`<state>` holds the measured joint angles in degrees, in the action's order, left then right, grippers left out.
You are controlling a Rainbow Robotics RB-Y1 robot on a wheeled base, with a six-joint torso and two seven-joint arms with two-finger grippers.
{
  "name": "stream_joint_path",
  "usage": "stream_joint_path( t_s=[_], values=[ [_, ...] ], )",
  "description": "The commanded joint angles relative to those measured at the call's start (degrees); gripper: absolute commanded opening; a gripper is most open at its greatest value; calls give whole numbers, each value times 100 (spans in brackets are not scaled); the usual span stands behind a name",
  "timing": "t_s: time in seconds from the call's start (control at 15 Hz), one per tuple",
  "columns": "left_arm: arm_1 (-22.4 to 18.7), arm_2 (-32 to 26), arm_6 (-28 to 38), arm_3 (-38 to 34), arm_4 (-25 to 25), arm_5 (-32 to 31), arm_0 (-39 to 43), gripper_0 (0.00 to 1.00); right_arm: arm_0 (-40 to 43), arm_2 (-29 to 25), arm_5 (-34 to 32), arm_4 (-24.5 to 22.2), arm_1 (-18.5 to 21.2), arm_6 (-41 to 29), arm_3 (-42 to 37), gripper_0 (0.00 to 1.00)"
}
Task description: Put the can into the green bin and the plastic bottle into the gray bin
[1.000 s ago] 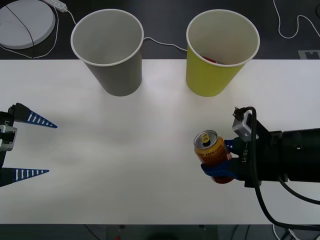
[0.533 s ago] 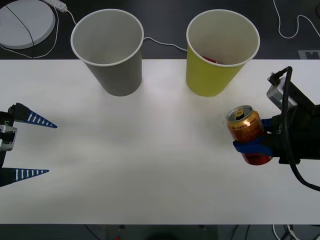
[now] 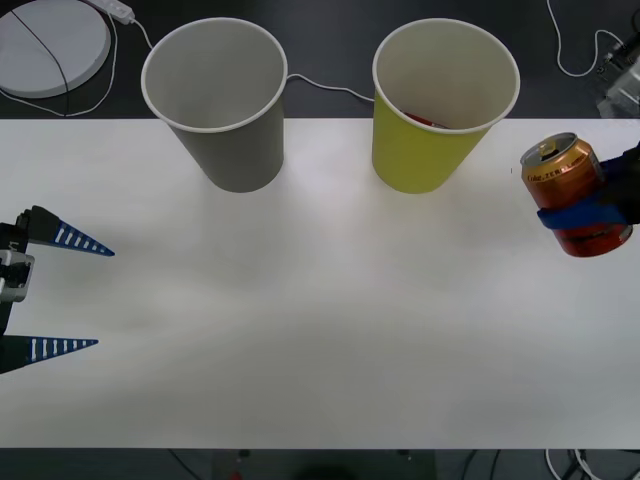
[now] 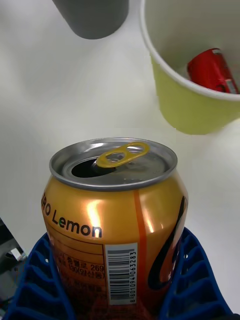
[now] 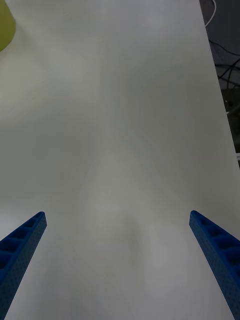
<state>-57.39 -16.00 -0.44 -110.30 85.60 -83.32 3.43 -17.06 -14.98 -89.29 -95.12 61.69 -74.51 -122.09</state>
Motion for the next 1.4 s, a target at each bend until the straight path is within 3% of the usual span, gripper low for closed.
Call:
stream_joint_path(
  t_s=[0.07, 0.2, 0.33, 0.47, 0.67, 0.87, 1.4],
  values=[
    [0, 0, 0, 0, 0, 0, 0, 100, -931, 479, -71, -50, 344, -2, 704, 0],
    [0, 0, 0, 0, 0, 0, 0, 100, -1678, 1103, -71, -94, 564, -2, 1240, 0],
    [0, 0, 0, 0, 0, 0, 0, 100, -2531, 1788, -71, -103, 528, -2, 1838, 0],
    [0, 0, 0, 0, 0, 0, 0, 100, -3383, 2500, -71, -147, 344, -2, 2418, 0],
    [0, 0, 0, 0, 0, 0, 0, 100, -4324, 3142, -71, -314, -104, 16, 3297, 0],
    [0, 0, 0, 0, 0, 0, 0, 100, -4842, 3449, -71, -657, -474, 104, 3798, 0],
    [0, 0, 0, 0, 0, 0, 0, 100, -5370, 3476, -71, -1878, -1493, 306, 4703, 0]
  ],
)
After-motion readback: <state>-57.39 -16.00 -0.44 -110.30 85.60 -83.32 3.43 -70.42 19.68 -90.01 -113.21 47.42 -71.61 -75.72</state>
